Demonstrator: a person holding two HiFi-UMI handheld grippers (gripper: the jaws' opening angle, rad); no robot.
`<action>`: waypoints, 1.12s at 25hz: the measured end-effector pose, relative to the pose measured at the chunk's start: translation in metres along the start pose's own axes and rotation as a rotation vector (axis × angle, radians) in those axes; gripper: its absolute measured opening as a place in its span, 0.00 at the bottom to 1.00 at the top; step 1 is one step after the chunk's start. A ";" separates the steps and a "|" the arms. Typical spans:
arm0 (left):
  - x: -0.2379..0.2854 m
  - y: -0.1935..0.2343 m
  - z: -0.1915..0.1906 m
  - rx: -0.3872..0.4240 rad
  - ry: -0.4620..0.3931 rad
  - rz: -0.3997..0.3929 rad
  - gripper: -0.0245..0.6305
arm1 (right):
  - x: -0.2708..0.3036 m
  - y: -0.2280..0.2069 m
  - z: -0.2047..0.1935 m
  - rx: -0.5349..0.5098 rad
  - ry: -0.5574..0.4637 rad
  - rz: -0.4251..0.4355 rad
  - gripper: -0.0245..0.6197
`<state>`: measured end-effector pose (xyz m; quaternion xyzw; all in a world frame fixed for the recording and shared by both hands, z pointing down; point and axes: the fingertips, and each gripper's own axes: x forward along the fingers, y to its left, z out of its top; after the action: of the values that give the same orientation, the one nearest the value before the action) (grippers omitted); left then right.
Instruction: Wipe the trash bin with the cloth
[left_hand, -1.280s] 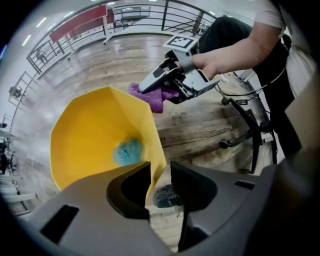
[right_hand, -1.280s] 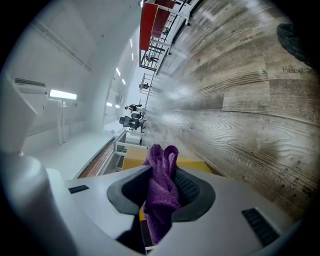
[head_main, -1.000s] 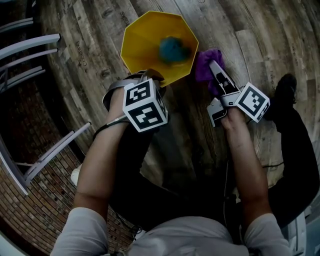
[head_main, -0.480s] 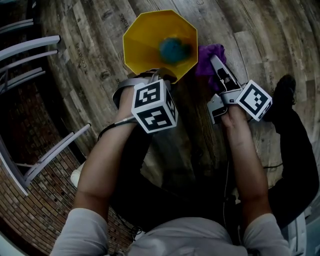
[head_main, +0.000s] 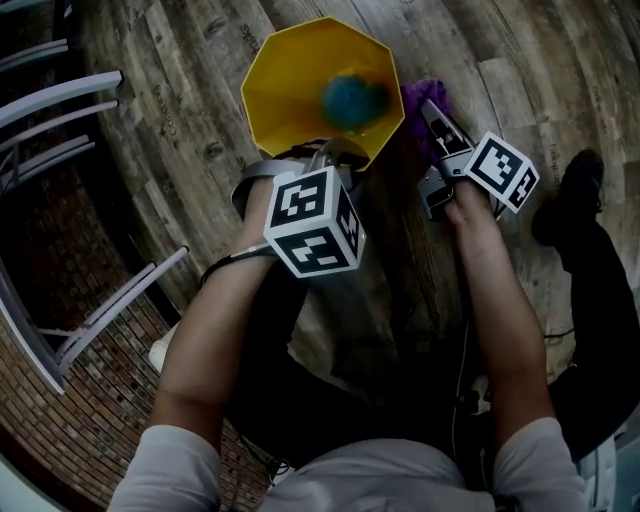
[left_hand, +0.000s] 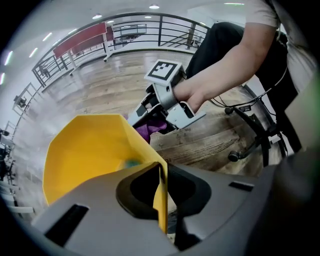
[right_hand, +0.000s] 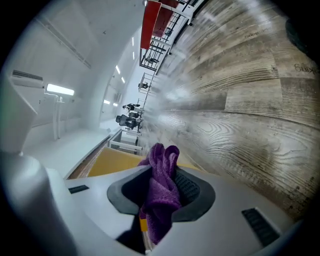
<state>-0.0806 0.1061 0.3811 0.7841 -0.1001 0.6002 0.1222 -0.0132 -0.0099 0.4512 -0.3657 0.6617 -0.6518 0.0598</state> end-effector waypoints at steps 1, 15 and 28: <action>0.000 0.000 0.001 0.000 -0.003 -0.004 0.07 | 0.006 -0.008 -0.001 -0.005 0.008 -0.016 0.22; -0.002 0.002 0.001 -0.009 -0.029 -0.017 0.07 | 0.068 -0.101 -0.030 -0.130 0.150 -0.229 0.22; -0.002 0.000 0.003 -0.045 -0.056 -0.019 0.07 | 0.076 -0.122 -0.027 -0.215 0.186 -0.326 0.22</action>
<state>-0.0782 0.1050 0.3779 0.7984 -0.1093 0.5746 0.1427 -0.0335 -0.0160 0.5961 -0.4101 0.6623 -0.6095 -0.1471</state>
